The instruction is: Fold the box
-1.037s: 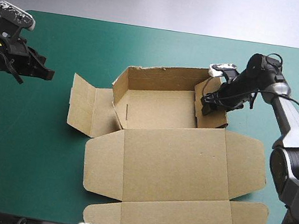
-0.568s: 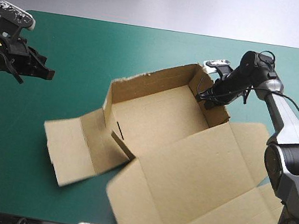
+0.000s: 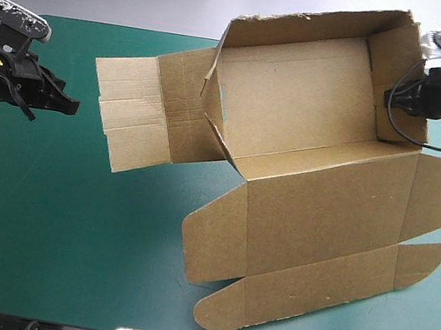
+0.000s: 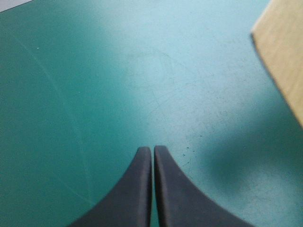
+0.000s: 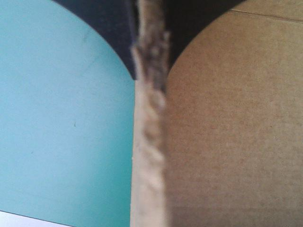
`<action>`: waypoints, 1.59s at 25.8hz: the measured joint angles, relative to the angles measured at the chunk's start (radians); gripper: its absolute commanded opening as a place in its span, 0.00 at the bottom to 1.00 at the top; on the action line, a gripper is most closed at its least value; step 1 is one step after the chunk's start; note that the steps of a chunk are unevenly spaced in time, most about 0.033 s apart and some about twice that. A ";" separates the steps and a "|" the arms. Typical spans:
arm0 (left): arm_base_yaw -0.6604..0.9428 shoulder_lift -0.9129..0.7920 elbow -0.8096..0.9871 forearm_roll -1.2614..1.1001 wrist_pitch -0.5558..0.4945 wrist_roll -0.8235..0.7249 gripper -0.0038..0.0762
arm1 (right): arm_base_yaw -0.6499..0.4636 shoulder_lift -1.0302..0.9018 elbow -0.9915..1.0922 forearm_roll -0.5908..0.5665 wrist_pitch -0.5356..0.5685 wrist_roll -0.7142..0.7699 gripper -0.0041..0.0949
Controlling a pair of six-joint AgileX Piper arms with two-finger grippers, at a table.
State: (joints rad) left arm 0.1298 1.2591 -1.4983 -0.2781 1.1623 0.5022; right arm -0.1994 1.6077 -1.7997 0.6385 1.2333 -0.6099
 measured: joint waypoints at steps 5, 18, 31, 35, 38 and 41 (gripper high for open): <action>0.000 0.016 0.000 0.052 -0.013 -0.022 0.06 | -0.087 -0.118 0.135 0.087 0.010 -0.105 0.02; 0.206 0.189 0.310 -0.884 0.029 0.416 0.07 | -0.087 -0.122 0.117 0.279 0.010 -0.161 0.02; 0.012 0.202 0.314 -1.131 0.042 0.436 0.57 | -0.087 -0.066 0.077 0.320 0.009 -0.170 0.02; -0.017 0.201 0.314 -1.148 0.043 0.423 0.57 | -0.087 -0.045 0.076 0.282 0.005 -0.172 0.02; -0.020 0.188 0.314 -1.181 0.043 0.422 0.57 | -0.087 -0.033 0.075 0.262 0.003 -0.172 0.02; -0.020 0.165 0.314 -1.217 0.042 0.422 0.58 | -0.087 -0.020 0.073 0.255 -0.013 -0.169 0.02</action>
State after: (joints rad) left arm 0.1101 1.4243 -1.1844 -1.4947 1.2039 0.9237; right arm -0.2869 1.5872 -1.7263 0.8938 1.2203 -0.7789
